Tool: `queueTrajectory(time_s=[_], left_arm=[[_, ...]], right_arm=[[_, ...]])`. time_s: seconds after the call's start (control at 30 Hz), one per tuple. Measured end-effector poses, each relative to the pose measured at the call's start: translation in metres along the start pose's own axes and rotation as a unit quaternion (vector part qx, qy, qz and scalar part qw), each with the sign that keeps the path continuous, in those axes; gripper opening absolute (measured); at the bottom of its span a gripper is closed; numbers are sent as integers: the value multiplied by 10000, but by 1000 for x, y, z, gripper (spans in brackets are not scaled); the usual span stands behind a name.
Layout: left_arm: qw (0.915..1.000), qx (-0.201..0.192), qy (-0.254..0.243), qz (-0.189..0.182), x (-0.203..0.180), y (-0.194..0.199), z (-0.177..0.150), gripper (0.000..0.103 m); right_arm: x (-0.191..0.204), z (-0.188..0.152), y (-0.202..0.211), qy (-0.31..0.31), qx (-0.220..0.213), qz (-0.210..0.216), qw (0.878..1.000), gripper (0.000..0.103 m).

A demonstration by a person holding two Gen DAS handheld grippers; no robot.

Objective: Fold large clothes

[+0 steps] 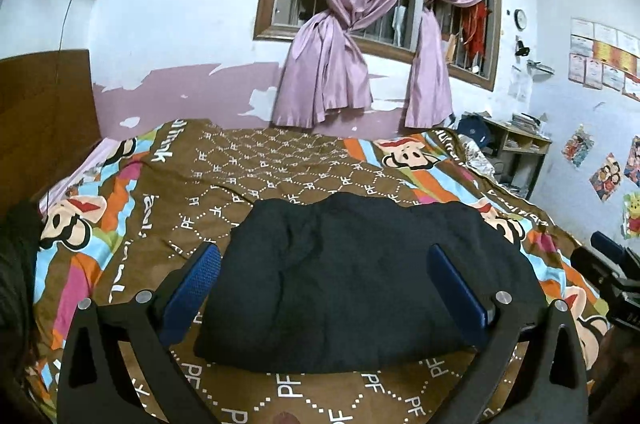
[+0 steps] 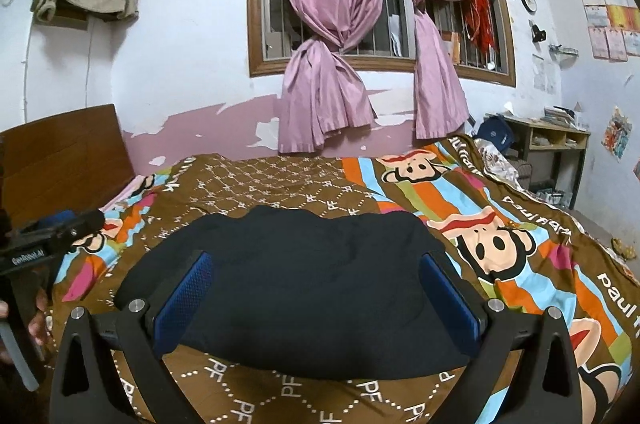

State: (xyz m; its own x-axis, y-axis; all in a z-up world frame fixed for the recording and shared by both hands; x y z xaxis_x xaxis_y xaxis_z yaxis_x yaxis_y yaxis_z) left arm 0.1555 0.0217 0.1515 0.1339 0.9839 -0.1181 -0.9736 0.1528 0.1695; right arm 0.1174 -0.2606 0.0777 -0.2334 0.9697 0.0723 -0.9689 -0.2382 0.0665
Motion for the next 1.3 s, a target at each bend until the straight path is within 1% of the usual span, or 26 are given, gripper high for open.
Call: queueTrajectory(time_s=[0.1, 0.23, 0.43, 0.5, 0.63, 0.87, 1.07, 1.17, 1.3], left_arm=[[10000, -81, -48, -31, -1, 9, -1, 101], [9998, -201, -52, 63, 4, 17, -2, 101], [9995, -318, -34, 82, 8, 31, -3, 101], [9995, -326, -45, 35, 10, 36, -5, 101], [9990, -392, -70, -180, 7, 47, -10, 101], [9979, -577, -245, -137, 5, 61, -18, 101], [9980, -546, -225, -220, 5, 69, -27, 101], [9982, -472, -213, -306, 3, 73, -33, 101], [9981, -429, -288, -322, -1, 76, -39, 101]], right_arm=[[9, 0, 7, 69, -62, 52, 9999, 103], [17, 1, 15, 105, -159, 96, 9998, 103], [23, -2, 19, 116, -163, 123, 9997, 103], [23, -1, 19, 121, -164, 117, 9997, 103], [23, -2, 20, 113, -171, 121, 9997, 103], [30, -7, 27, 138, -192, 129, 9996, 103], [36, -14, 34, 190, -197, 109, 9996, 103], [37, -19, 42, 216, -205, 71, 9995, 103], [34, -26, 54, 208, -230, 28, 9995, 103]])
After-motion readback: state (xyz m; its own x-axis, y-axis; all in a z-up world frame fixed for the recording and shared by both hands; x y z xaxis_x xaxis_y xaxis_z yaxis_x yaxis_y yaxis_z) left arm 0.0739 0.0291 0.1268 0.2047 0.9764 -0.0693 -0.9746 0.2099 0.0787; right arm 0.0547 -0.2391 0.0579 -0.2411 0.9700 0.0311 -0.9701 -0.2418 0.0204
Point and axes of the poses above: each gripper's, at about its wrist camera, not at the fingertips, and y roughly against the way its jaws point, x to its left, z to its top, the point moved 2 cm from there along -y, roughly the way its jaws point, and after that the axes turned 14 degrees about -x, right-handed, at the moved point
